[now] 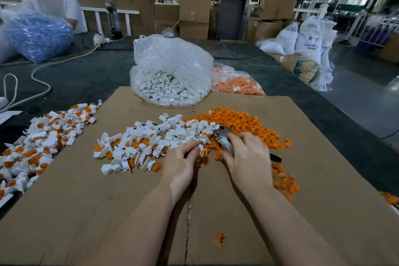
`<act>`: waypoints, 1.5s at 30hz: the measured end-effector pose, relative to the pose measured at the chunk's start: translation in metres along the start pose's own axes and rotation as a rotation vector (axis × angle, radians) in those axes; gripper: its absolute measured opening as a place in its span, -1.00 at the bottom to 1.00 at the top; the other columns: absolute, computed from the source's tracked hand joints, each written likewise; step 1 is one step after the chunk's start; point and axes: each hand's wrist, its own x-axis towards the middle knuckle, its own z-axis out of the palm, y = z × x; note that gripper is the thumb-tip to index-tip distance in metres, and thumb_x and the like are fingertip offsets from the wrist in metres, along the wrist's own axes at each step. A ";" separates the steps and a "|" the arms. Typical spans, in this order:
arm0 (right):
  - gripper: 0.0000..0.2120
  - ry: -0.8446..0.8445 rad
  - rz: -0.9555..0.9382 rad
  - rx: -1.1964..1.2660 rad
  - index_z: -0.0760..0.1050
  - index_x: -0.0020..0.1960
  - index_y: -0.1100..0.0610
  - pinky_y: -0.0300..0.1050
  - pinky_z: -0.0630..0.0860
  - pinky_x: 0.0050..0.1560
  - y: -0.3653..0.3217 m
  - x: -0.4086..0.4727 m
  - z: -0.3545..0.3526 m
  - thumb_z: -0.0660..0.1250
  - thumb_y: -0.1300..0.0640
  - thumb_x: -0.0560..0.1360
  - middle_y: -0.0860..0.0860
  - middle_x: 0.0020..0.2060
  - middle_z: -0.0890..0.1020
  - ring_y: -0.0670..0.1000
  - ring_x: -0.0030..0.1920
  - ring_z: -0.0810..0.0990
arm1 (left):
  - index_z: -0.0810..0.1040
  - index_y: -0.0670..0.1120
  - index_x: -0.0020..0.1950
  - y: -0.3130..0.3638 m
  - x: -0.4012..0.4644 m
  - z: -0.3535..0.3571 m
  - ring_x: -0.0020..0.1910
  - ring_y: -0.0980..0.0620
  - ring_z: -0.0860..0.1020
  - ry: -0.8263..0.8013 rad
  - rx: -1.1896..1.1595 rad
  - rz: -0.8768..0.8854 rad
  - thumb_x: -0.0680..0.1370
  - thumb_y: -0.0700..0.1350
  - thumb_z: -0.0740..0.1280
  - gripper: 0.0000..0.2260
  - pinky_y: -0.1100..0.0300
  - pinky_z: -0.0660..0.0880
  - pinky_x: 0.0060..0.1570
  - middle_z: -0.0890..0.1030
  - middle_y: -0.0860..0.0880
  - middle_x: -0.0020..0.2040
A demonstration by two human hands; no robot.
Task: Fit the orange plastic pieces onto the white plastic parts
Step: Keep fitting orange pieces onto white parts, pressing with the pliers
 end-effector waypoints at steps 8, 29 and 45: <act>-0.92 0.040 -0.078 0.554 0.62 -0.09 0.21 -0.23 0.46 -0.06 -0.023 -0.011 0.006 0.38 0.30 0.44 0.05 -0.19 0.63 0.02 -0.11 0.57 | 0.61 -0.04 0.15 0.007 -0.006 -0.004 0.05 0.11 0.56 -0.094 -0.076 -0.063 0.52 -0.26 0.32 -0.76 0.34 0.47 0.10 0.63 -0.02 0.04; -0.85 -0.066 0.193 0.870 0.55 -0.15 0.07 -0.51 0.38 -0.22 -0.019 -0.014 0.009 0.36 0.31 0.45 -0.18 -0.29 0.56 -0.31 -0.21 0.52 | 0.56 -0.05 0.04 0.009 -0.010 -0.003 -0.13 0.06 0.55 -0.127 -0.015 0.003 0.52 -0.21 0.33 -0.87 0.28 0.45 -0.11 0.61 -0.06 -0.13; -0.87 0.043 0.041 0.730 0.60 -0.08 0.14 -0.12 0.52 -0.03 -0.021 -0.018 0.011 0.37 0.32 0.43 -0.04 -0.17 0.60 -0.07 -0.08 0.55 | 0.59 -0.12 0.09 0.011 -0.013 -0.005 -0.16 0.18 0.52 -0.157 0.088 0.128 0.42 -0.32 0.42 -0.73 0.51 0.40 -0.18 0.62 0.03 -0.04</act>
